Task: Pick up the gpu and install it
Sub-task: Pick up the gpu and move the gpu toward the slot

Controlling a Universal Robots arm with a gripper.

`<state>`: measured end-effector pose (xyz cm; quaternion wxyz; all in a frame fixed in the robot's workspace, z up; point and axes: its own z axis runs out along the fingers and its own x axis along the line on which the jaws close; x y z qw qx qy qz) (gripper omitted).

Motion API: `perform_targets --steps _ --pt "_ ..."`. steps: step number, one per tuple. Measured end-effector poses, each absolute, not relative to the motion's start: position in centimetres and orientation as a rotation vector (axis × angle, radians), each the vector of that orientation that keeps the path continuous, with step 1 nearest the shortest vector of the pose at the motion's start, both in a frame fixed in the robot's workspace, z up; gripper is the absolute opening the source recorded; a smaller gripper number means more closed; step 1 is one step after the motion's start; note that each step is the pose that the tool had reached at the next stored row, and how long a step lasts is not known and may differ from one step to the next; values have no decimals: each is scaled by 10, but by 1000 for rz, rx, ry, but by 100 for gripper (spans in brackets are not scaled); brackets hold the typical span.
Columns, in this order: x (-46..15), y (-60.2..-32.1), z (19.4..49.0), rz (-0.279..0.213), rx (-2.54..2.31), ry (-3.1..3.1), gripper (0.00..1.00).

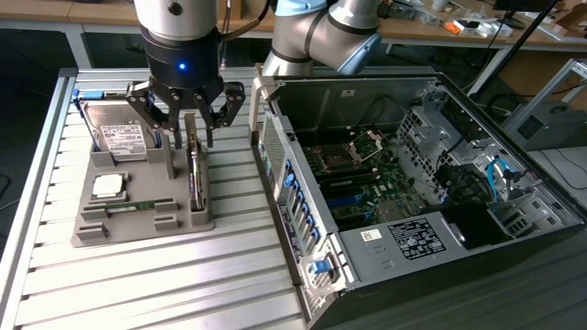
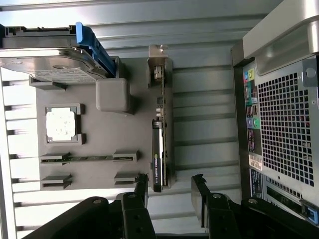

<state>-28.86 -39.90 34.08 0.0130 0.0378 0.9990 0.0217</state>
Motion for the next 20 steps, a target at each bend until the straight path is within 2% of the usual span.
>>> perform_targets --steps 20 --pt "-289 -399 331 68 118 3113 48"
